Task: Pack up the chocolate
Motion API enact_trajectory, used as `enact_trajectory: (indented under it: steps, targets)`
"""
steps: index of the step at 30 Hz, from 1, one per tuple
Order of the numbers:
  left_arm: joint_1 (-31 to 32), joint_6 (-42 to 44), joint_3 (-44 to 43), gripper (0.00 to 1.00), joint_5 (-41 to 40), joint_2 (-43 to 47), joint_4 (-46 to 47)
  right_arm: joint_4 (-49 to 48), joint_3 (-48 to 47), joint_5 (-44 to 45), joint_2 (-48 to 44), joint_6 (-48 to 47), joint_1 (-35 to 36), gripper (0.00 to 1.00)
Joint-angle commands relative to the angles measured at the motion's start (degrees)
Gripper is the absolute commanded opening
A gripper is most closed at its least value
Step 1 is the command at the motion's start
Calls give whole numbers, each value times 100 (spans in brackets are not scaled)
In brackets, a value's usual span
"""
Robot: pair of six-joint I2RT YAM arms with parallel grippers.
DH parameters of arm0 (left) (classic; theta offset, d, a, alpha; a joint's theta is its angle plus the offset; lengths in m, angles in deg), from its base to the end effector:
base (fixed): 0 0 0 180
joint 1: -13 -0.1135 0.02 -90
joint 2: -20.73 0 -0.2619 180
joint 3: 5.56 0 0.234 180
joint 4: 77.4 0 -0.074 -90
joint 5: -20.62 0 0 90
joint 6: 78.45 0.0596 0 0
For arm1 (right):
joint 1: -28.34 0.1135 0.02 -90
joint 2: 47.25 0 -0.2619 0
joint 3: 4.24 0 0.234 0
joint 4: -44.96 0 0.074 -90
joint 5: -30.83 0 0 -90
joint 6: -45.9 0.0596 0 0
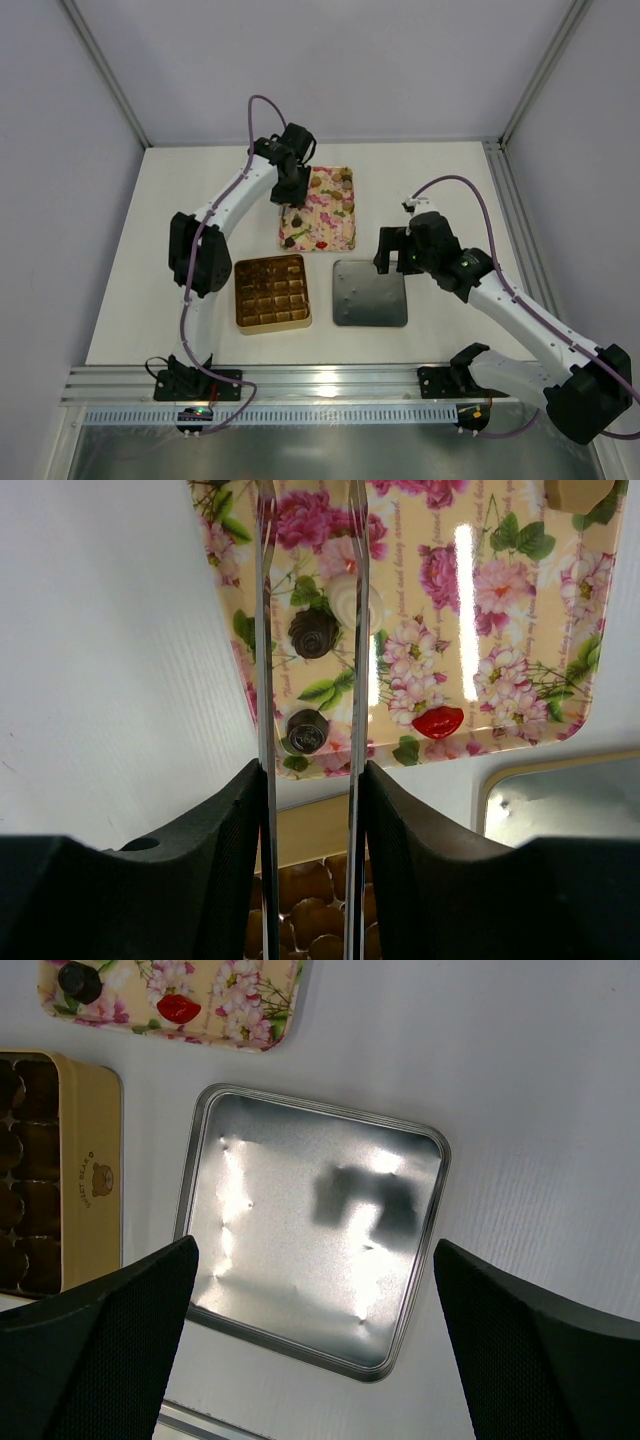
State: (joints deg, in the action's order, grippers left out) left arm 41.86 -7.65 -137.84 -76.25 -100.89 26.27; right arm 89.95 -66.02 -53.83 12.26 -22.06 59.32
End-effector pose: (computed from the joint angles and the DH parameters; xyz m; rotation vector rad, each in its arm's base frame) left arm 0.3907 -0.2072 0.2585 0.1928 2.6979 -0.0891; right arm 0.1905 0.1079 0.2580 -0.1347 2.3361 0.3595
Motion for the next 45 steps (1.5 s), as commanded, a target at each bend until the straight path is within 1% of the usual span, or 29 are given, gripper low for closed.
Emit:
enact_trajectory:
  steps: [1, 6, 15, 27, 36, 40, 45]
  targets:
    - [5, -66, -228, 43, 37, 78, 74, -7, -2, 28, -167, 37, -13, 100]
    - [5, -93, -386, 43, 99, -89, 100, 2, 7, 90, -211, 28, -13, 100]
    - [5, -198, -729, 43, -51, -432, -49, 19, 25, 116, -203, -7, -13, 100]
    - [5, -198, -1019, 42, -86, -643, -119, 37, 33, 151, -211, -25, -13, 100]
    - [5, -154, -1019, 37, -200, -643, -146, 2, 51, 134, -176, -25, -13, 100]
    - [5, -145, -1054, 33, -200, -626, -163, 2, 68, 134, -167, -25, -13, 100]
    - [5, -145, -1054, 31, -148, -459, -198, -7, 69, 134, -185, -16, -13, 100]
